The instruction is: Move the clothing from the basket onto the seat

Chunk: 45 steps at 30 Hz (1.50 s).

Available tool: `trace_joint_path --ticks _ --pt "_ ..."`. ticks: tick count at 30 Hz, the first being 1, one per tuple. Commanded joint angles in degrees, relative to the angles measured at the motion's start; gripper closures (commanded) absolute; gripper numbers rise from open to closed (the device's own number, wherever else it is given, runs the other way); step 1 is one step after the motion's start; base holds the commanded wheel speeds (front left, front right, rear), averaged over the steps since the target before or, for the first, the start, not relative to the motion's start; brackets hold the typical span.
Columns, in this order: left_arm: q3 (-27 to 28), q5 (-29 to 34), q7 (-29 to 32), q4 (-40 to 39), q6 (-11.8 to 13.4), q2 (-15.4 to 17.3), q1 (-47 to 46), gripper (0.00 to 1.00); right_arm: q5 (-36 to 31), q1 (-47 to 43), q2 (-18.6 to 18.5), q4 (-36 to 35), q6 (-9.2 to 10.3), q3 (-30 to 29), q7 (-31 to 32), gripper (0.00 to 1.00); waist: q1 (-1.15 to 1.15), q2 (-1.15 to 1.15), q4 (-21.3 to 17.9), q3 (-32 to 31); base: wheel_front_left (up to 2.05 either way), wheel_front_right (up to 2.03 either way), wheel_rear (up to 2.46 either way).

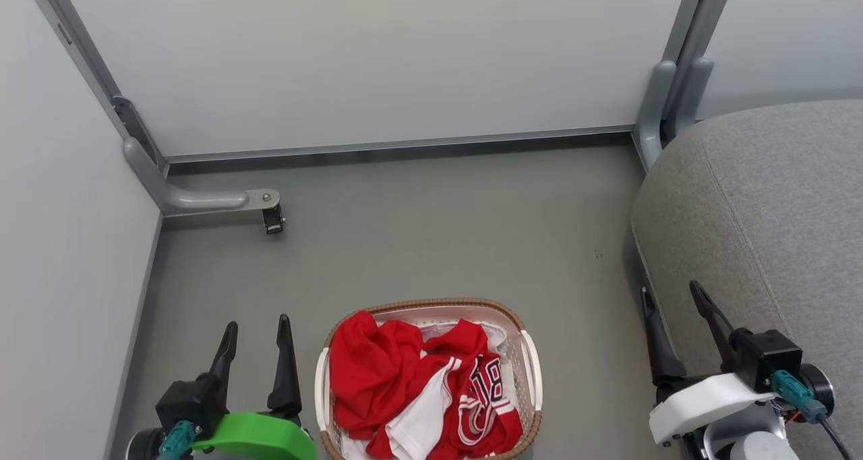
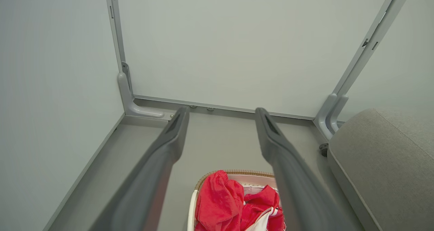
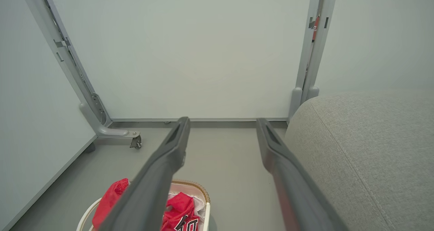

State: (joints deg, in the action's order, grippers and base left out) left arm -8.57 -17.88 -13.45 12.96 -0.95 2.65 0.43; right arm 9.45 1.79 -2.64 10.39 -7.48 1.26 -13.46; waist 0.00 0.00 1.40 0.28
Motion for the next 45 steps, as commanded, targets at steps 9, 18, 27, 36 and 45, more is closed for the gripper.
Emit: trace_joint_path --ticks 9,18,27,36,45 --pt "-0.5 3.71 -1.4 0.4 0.4 0.38 0.77 0.0 -4.23 -0.28 -0.38 0.19 -0.02 0.23 -1.38 0.0 0.0 0.0 0.27 -0.08 0.0 0.0 0.0" --pt "-0.52 4.96 -1.73 0.9 0.74 0.4 1.08 0.0 -5.66 -0.7 -0.39 0.15 -0.01 0.27 -1.83 0.0 0.0 0.0 0.23 -0.08 0.0 0.0 0.0" --pt "-0.41 4.56 -1.73 1.24 0.7 0.39 0.92 0.0 -5.51 -0.64 -0.39 0.24 -0.01 0.0 -1.83 0.0 0.0 0.0 0.15 0.0 0.0 0.0 0.0" --pt "-0.36 4.53 -1.73 1.25 0.73 0.39 0.64 0.0 -5.4 -0.64 -0.39 -0.04 -0.01 -0.07 -1.83 0.0 0.0 0.0 0.18 0.29 0.0 0.0 0.0" --pt "-1.73 6.67 -1.73 1.2 -0.27 0.38 -1.81 0.0 -5.47 0.57 -0.39 -0.73 -0.01 -0.43 -1.83 0.0 0.0 0.0 0.15 2.05 0.0 0.0 0.0"
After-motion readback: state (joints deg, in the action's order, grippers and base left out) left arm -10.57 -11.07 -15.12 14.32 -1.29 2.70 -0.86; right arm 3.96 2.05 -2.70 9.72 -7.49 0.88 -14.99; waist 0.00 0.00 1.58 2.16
